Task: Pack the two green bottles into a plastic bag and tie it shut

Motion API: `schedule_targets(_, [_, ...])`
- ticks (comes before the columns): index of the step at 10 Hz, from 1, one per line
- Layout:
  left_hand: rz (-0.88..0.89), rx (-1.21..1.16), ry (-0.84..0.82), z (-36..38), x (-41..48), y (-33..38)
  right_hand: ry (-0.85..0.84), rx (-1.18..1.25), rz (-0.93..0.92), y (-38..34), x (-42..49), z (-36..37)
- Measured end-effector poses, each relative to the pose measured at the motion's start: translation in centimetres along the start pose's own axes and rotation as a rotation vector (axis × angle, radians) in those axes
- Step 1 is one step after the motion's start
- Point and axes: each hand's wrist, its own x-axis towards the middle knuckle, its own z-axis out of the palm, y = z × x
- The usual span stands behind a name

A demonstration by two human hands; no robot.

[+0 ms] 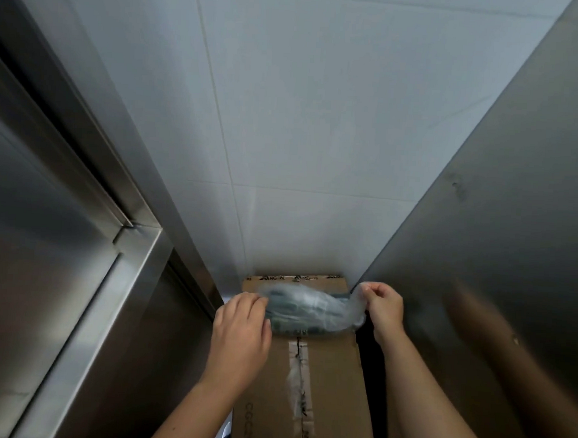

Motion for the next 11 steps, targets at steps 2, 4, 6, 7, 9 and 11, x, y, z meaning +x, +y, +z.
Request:
schedule_targets(2, [0.033,0.0,-0.014,-0.1,-0.4,0.7,-0.017,-0.134,0.021,1.5,-1.0,-0.8])
schedule_targets(4, [0.052,-0.003,-0.025,-0.1,-1.3,1.2,-0.008,-0.284,-0.053,1.5,-2.2,-2.0])
schedule_targets(6, [0.054,-0.003,-0.008,0.0,-2.6,2.2,-0.034,-0.397,-0.11,1.3,-4.5,-3.0])
schedule_targets(7, [-0.012,-0.005,-0.004,-0.5,-3.5,2.6,-0.027,-0.47,-0.197,0.8,-6.5,-3.2])
schedule_targets(9, [-0.041,-0.017,0.003,-1.4,-9.5,3.6,-0.174,-0.664,-0.468,2.4,-13.8,-4.3])
schedule_targets(11, [-0.087,-0.007,0.049,-1.2,-12.9,4.2,-0.208,-0.854,-0.736,3.9,-18.6,-3.9])
